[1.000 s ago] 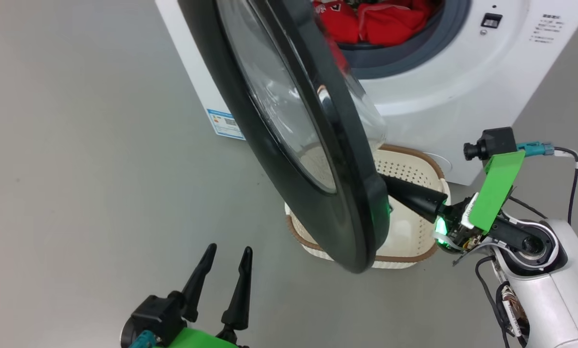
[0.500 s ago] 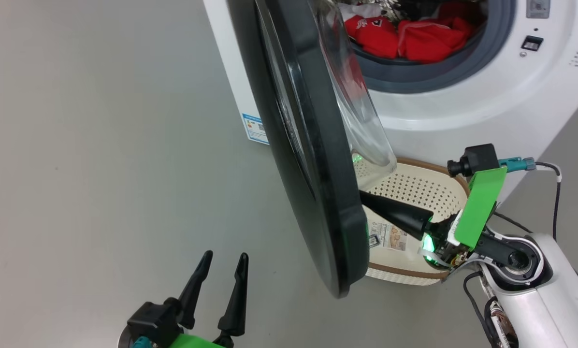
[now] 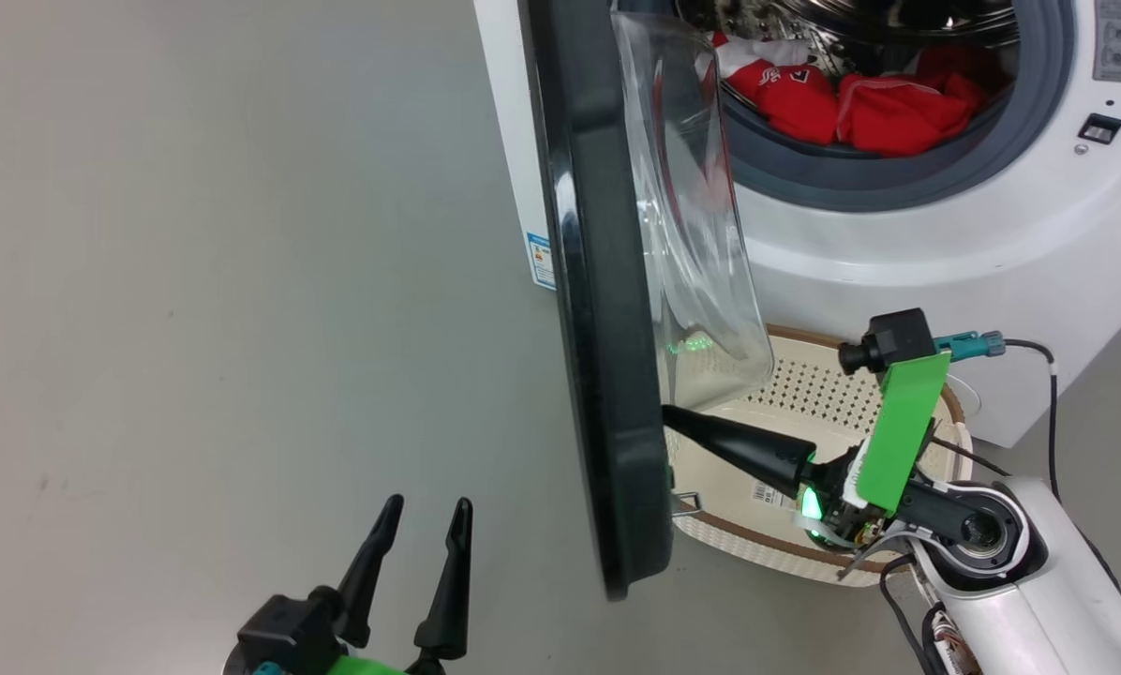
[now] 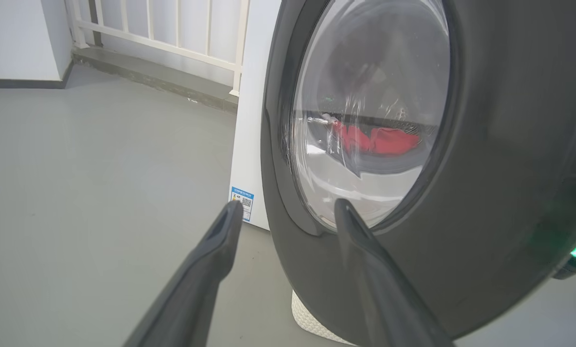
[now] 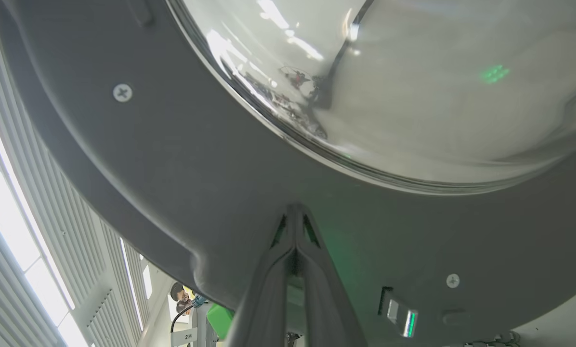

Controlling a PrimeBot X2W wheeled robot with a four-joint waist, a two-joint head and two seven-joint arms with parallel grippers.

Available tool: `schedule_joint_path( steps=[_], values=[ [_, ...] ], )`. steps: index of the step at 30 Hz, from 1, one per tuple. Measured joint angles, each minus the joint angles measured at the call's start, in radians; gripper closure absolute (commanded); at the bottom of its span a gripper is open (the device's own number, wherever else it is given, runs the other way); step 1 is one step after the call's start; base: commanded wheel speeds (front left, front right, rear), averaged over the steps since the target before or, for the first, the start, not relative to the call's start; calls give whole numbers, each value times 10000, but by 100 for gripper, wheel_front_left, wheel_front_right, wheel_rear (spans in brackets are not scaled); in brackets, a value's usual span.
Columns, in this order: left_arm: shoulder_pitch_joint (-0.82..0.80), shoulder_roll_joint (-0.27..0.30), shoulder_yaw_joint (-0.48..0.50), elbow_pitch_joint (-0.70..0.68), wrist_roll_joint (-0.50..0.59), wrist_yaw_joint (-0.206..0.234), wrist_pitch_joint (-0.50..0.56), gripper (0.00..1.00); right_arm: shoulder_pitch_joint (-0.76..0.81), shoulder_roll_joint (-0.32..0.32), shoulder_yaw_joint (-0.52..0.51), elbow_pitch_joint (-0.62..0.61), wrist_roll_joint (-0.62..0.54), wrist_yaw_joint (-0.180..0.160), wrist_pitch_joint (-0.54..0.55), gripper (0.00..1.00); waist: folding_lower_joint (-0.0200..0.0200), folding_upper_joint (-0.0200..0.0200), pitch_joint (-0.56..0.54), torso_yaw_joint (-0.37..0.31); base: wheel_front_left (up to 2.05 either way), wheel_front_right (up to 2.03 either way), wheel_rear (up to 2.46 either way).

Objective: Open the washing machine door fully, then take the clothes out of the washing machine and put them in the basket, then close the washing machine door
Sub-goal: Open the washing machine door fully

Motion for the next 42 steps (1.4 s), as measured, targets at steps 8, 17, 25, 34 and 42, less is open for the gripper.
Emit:
schedule_joint_path(
  steps=[8, 17, 25, 34, 42],
  values=[
    [1, 0, 27, -61, 0, 2, 0, 0, 23, 73, 194, -19, 6, 0, -73, 100, 0, 0, 6, 213, 0, 0, 0],
    [8, 0, 52, -109, -17, 23, 0, 0, 25, 123, 435, -25, 15, 0, -102, 100, 0, 0, 35, 246, 0, 0, 0],
    [18, 0, 123, -123, -17, 23, 0, 0, 31, 161, 487, -23, -6, 0, -297, 100, 0, 0, 6, 72, 0, 0, 0],
    [161, 2, 146, -115, -15, 23, 0, 0, 451, 142, 347, 38, -284, 0, -677, 53, 0, 0, -43, -240, 0, 0, 0],
    [166, 4, 303, -96, -13, 19, 0, 0, 830, -69, 42, 176, -441, 0, -1135, 0, 0, 0, -146, -529, 0, 0, 0]
  ],
)
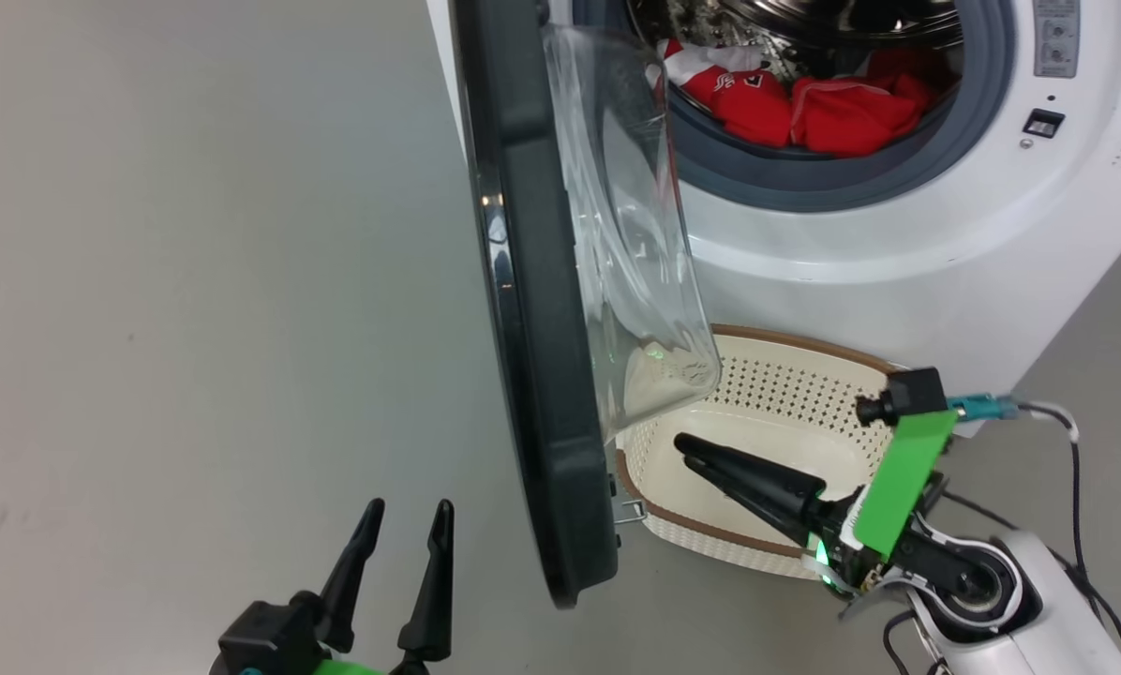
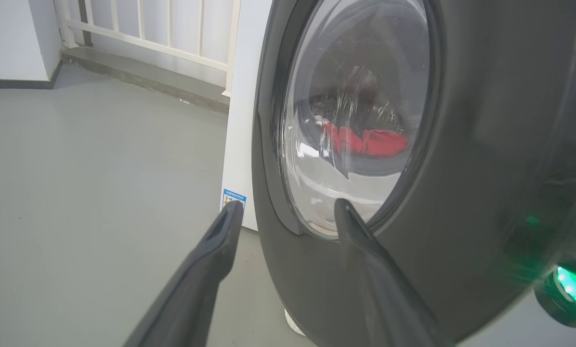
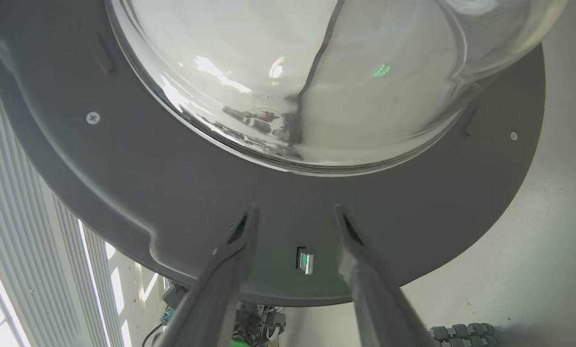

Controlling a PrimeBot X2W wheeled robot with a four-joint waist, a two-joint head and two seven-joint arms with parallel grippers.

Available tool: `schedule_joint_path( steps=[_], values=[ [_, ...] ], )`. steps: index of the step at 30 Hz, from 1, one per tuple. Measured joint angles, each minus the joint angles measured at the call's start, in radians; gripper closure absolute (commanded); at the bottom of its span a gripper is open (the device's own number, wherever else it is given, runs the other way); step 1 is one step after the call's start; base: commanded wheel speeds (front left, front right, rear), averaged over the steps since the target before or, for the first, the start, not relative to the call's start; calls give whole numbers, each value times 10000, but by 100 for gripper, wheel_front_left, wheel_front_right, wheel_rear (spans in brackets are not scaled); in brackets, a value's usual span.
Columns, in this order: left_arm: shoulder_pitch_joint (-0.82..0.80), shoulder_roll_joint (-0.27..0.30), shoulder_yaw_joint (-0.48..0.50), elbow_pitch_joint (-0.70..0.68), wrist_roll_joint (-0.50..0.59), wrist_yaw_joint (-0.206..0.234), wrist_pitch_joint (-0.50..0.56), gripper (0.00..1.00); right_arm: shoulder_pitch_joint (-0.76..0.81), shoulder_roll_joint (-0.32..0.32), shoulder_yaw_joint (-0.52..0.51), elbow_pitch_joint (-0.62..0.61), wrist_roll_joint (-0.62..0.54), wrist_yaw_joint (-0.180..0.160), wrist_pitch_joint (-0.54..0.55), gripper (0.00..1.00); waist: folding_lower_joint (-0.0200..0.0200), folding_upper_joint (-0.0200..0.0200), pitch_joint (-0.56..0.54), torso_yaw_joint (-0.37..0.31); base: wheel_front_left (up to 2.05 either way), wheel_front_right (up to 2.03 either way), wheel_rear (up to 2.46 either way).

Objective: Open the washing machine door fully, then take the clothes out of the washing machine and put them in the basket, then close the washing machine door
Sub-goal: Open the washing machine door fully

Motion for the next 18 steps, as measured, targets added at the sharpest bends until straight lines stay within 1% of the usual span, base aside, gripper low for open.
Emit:
schedule_joint_path(
  steps=[5, 9, 18],
  values=[
    [4, 0, 36, 25, 0, -10, 0, 0, 332, -48, -96, 107, -123, 0, -410, 0, 0, 0, -47, -105, 0, 0, 0],
    [6, 2, 71, 25, 0, -10, 0, 0, 613, -138, -305, 232, -190, 0, -918, 0, 0, 0, -46, -185, 0, 0, 0],
    [39, 2, 148, 25, 0, -10, 0, 0, 1115, -393, -334, 431, -575, 0, -2023, 0, 0, 0, -10, -330, 0, 0, 0]
  ],
)
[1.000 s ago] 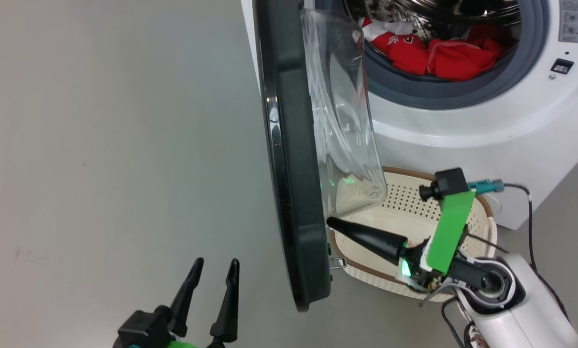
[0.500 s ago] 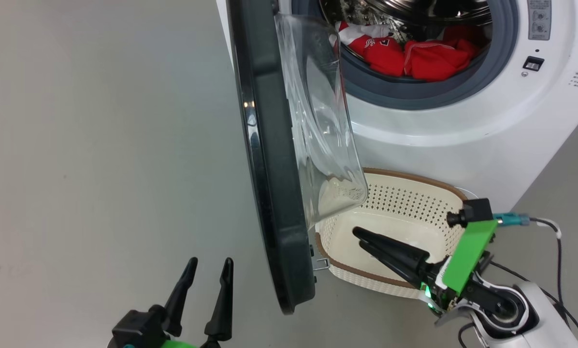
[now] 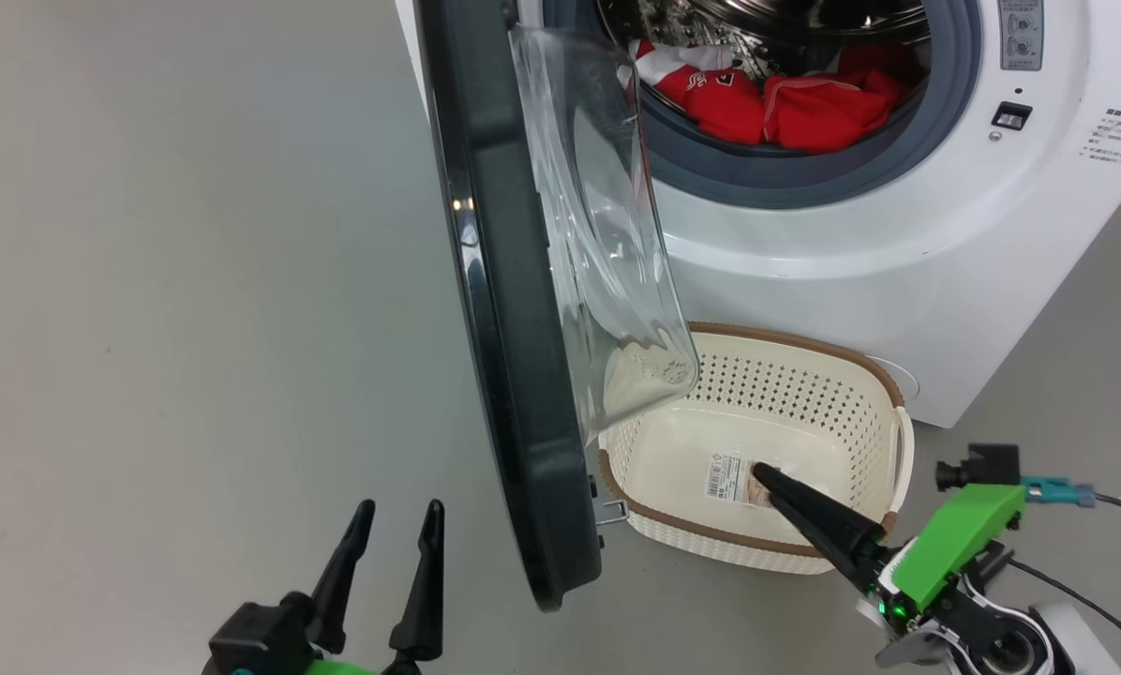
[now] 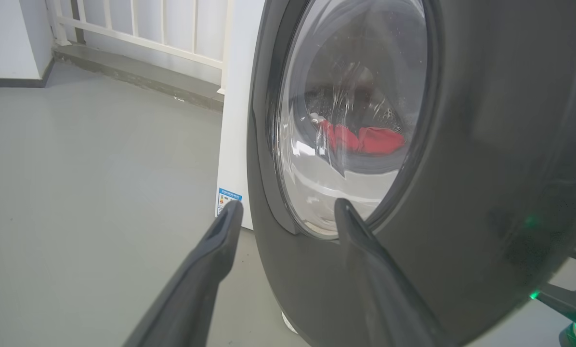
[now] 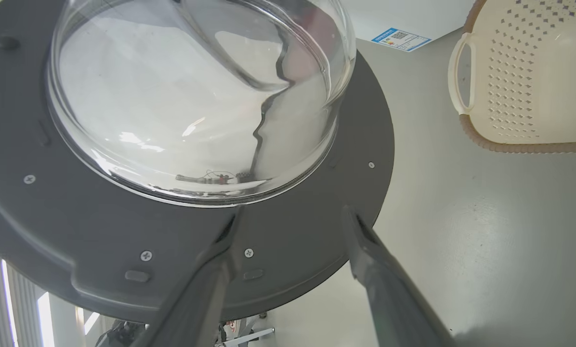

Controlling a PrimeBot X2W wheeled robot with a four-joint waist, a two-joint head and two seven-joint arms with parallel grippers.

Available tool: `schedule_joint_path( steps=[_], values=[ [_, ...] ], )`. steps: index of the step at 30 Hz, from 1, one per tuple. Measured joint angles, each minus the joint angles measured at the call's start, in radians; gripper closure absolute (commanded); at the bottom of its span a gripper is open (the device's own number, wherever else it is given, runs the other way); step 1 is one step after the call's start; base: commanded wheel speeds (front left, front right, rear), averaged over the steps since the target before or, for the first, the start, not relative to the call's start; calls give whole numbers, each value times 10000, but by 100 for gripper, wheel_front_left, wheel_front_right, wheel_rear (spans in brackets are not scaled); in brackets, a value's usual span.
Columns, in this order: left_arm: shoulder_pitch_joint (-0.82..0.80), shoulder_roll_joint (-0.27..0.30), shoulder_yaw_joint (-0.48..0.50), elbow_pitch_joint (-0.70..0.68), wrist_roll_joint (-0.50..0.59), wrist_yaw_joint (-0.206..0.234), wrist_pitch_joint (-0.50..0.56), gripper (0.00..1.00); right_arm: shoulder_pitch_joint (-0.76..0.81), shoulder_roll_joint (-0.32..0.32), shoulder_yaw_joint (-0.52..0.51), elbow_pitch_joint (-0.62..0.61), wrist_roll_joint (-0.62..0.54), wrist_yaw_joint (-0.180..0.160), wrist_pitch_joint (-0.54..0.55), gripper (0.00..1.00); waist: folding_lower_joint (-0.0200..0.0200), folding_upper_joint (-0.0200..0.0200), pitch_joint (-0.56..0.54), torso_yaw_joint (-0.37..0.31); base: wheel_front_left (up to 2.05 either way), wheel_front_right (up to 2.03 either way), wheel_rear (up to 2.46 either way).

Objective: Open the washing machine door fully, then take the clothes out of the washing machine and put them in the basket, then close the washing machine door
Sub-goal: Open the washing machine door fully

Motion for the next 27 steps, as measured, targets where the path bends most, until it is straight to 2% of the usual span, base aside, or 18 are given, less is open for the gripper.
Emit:
schedule_joint_path(
  steps=[7, 13, 17, 21, 23, 27],
  values=[
    [0, 0, 63, 0, 0, 0, 0, 0, 128, -621, 468, 125, -932, 0, -1373, 0, 0, 0, 62, -81, 0, 0, 0],
    [0, 2, 98, 0, 0, 0, 0, 0, 131, -1254, 1705, 364, -1870, 0, -2800, 0, 0, 0, 74, -137, 0, 0, 0],
    [0, 0, 100, 0, 0, 0, 0, 0, 127, -1563, 2385, 554, -1996, 0, -3701, 0, 0, 0, 86, -154, 0, 0, 0],
    [0, 0, 100, 0, 0, 0, 0, 0, 94, -1910, 3039, 648, -2213, 0, -4867, 0, 0, 0, 98, -160, 0, 0, 0],
    [-1, 0, 105, 0, 0, 2, 0, 0, 10, -2272, 3693, 809, -2738, 2, -5766, 0, 0, 0, 92, -158, 0, 0, 0],
    [0, 2, 125, 0, 0, 2, 0, 0, -198, -2489, 4428, 1145, -2794, 2, -6763, 0, 0, 0, 82, -176, 0, 0, 0]
  ],
)
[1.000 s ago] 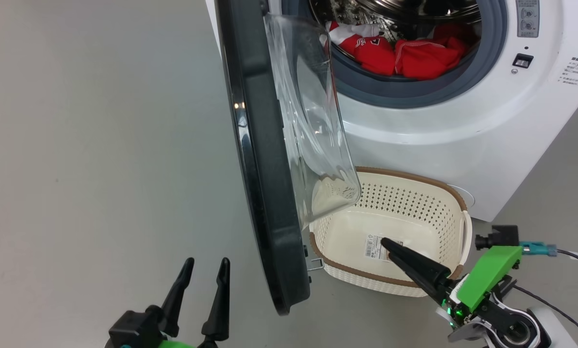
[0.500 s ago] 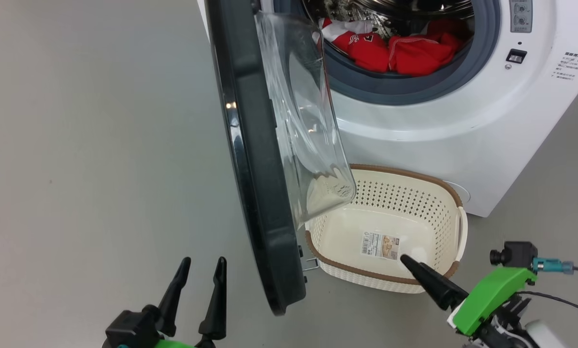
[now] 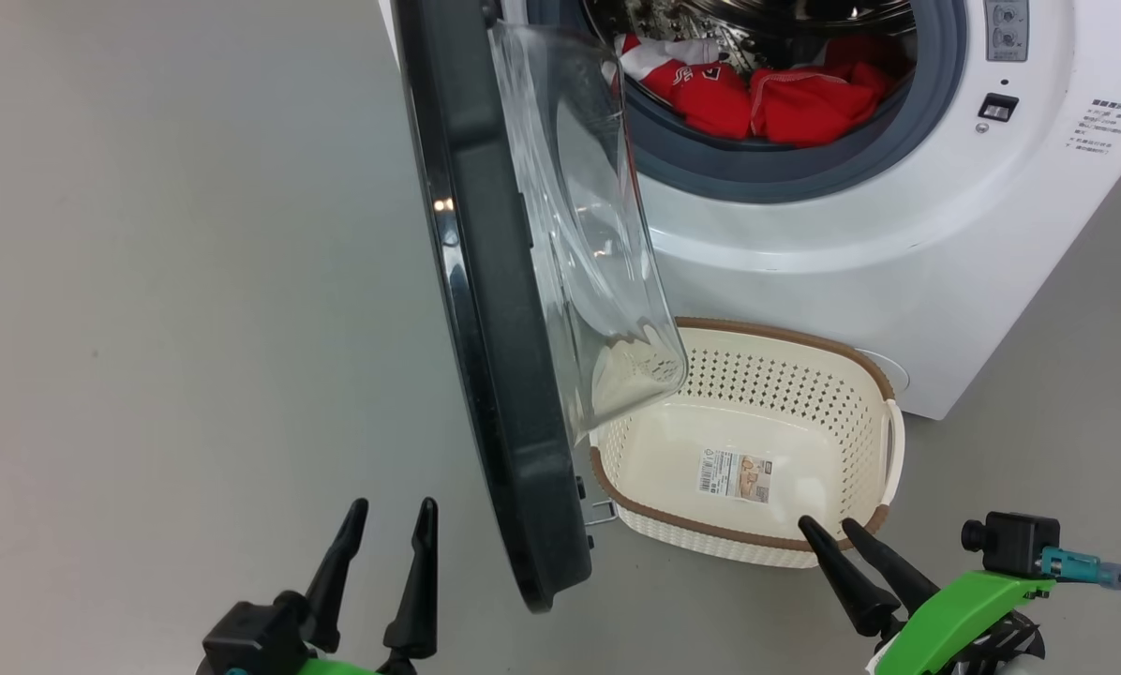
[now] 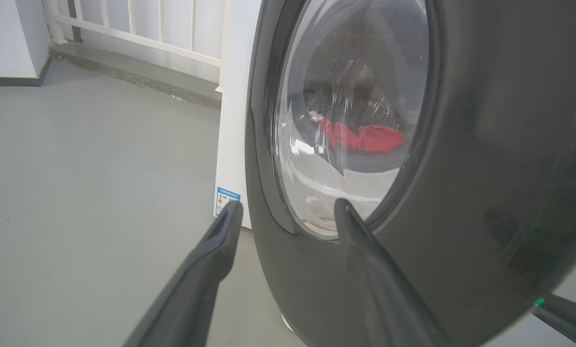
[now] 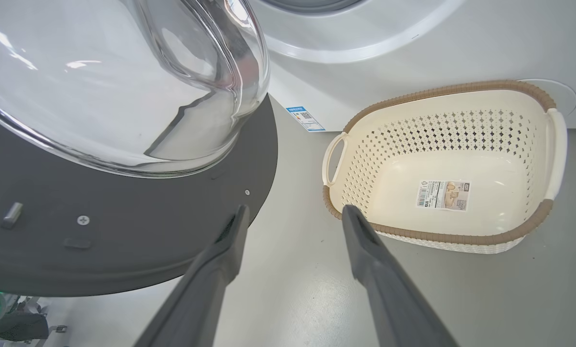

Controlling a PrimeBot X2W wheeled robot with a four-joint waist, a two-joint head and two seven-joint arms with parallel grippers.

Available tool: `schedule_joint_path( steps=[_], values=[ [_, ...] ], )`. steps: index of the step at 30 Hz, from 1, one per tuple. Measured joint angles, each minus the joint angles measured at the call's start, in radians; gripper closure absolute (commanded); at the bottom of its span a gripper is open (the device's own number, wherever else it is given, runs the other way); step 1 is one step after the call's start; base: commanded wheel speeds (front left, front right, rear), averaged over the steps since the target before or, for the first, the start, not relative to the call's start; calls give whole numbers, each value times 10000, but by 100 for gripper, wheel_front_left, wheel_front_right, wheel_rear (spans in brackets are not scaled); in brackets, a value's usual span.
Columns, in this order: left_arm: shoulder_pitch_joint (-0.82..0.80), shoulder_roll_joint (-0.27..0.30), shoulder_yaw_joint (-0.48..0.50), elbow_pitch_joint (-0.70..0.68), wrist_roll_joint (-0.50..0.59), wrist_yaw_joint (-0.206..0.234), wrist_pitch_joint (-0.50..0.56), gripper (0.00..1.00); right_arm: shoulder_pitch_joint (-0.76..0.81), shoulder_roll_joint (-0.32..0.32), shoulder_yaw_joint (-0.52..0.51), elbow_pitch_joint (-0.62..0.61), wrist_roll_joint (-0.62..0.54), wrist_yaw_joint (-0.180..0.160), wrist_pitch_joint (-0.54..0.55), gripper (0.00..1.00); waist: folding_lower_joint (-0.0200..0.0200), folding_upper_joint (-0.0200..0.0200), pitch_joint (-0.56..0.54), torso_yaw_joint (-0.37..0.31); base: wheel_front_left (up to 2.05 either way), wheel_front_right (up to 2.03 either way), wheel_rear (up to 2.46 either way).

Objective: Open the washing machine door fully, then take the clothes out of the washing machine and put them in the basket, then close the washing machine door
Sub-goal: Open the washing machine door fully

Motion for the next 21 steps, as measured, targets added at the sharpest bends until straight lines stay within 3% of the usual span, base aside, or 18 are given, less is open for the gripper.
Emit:
schedule_joint_path(
  steps=[9, 15, 21],
  values=[
    [-1, -2, 27, 0, 0, 0, 0, 0, -394, -291, 650, 545, -512, 0, -840, 0, 0, 0, 41, -43, 0, 0, 0],
    [-1, -2, 44, -2, 0, 0, 0, 0, -297, -117, -918, 176, -2573, 0, -846, 0, 0, 0, 64, -68, 0, 0, 0],
    [-2, -2, 42, 0, 0, -2, 0, 0, 503, 529, -2347, -422, -4893, 2, -846, 0, 0, -1, 63, -53, 0, 0, 0]
  ],
)
